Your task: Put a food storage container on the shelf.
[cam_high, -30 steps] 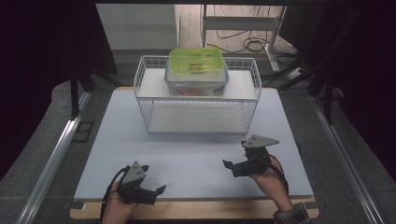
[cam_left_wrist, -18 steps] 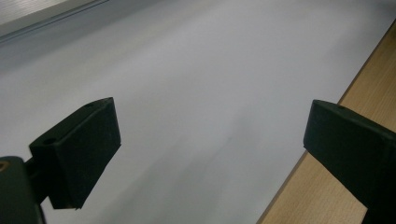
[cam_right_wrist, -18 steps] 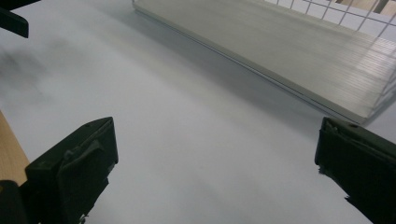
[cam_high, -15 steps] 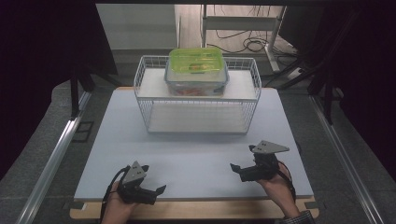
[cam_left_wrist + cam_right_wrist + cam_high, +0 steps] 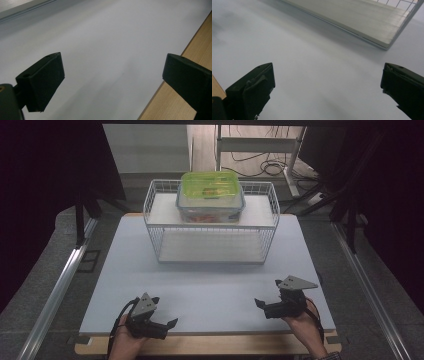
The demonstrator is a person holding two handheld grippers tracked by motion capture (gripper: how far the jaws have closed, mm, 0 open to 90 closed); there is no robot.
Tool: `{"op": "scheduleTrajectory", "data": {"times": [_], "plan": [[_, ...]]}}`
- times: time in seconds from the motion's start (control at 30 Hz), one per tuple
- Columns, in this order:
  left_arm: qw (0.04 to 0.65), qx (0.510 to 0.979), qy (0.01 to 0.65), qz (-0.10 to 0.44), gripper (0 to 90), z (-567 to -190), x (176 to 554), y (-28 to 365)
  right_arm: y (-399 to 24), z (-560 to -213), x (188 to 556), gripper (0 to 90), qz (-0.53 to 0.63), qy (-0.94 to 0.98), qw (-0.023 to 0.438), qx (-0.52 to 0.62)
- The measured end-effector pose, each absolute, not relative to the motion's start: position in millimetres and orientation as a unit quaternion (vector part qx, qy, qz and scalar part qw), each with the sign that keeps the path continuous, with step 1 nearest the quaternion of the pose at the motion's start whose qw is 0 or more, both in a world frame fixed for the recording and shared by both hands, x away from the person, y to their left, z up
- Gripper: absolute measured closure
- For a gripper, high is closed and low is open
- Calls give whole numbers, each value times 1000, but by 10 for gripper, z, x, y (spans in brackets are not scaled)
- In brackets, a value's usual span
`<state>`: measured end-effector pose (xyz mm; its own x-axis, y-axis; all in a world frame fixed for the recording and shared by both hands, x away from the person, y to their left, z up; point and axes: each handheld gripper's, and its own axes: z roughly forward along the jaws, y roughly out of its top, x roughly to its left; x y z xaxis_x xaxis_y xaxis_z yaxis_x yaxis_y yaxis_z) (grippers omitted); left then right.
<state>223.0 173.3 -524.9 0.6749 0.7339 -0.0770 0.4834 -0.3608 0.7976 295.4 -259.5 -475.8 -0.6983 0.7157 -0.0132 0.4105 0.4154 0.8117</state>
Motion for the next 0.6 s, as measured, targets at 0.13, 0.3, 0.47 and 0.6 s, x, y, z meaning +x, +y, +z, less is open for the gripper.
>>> {"op": "scheduleTrajectory", "data": {"times": [0.13, 0.3, 0.47, 0.6], "plan": [[422, 812, 375, 148, 40, -5249, 2228, 1731, -2639, -4797, 2935, 0, 416, 820, 183, 347], [422, 812, 375, 148, 40, -5250, 2230, 1732, -2692, -4845, 2916, 0, 411, 819, 186, 354], [422, 812, 375, 147, 40, -5252, 2230, 1728, -2747, -4893, 2901, 0, 404, 820, 189, 359], [421, 813, 375, 147, 40, -5254, 2230, 1727, -2788, -4933, 2890, 0, 397, 822, 193, 360]]}}
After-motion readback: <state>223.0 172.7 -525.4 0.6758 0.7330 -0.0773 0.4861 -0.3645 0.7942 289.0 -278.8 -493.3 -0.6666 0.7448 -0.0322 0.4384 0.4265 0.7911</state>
